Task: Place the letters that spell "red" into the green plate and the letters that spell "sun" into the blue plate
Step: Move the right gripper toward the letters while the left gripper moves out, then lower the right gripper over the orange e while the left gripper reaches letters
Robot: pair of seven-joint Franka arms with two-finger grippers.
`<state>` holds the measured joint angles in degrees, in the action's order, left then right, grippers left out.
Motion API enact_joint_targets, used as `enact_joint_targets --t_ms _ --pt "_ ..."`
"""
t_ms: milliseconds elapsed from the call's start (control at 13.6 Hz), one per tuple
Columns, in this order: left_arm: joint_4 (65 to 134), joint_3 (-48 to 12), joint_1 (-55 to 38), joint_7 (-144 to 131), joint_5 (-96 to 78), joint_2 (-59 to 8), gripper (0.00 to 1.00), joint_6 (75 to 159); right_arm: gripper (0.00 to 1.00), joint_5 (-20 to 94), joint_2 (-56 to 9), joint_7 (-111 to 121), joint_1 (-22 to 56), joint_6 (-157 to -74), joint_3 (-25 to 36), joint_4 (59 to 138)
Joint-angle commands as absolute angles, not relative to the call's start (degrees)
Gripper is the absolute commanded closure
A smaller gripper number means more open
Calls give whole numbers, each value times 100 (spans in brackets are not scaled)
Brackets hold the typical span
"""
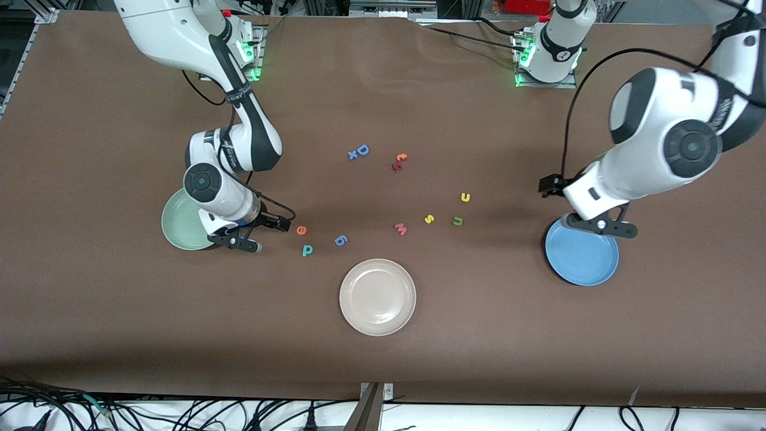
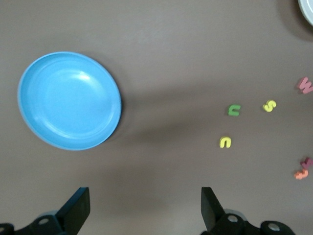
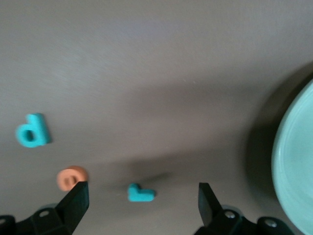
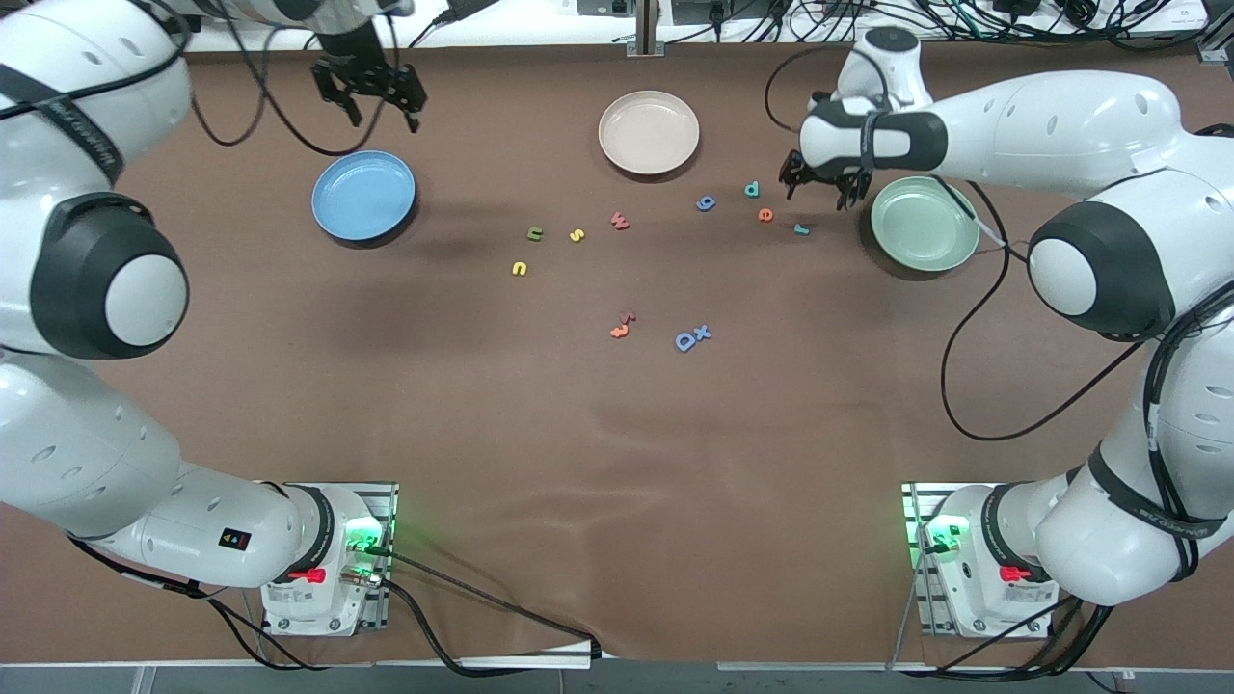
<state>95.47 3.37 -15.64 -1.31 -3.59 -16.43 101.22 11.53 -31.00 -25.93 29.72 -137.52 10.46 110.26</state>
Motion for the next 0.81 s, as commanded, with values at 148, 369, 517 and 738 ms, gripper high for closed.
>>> enact_joint_targets --t_ms 148,369,517,738 --pt "9754 360 -1889 -325 -413 -1890 0 10730 2 1459 -3216 -2487 2988 -14018 941 11188" --pt "10448 343 -2021 -360 -413 -1846 0 11791 27 1477 -3296 -2505 2988 -14141 870 11188" --pt "10949 151 -2022 -369 -413 -1819 0 12635 51 1477 -3340 -2522 2988 -14159 870 11188" --pt "11459 -130 -2030 -378 -413 -1819 0 13375 54 1494 -3357 -2522 2979 -14168 870 11188"
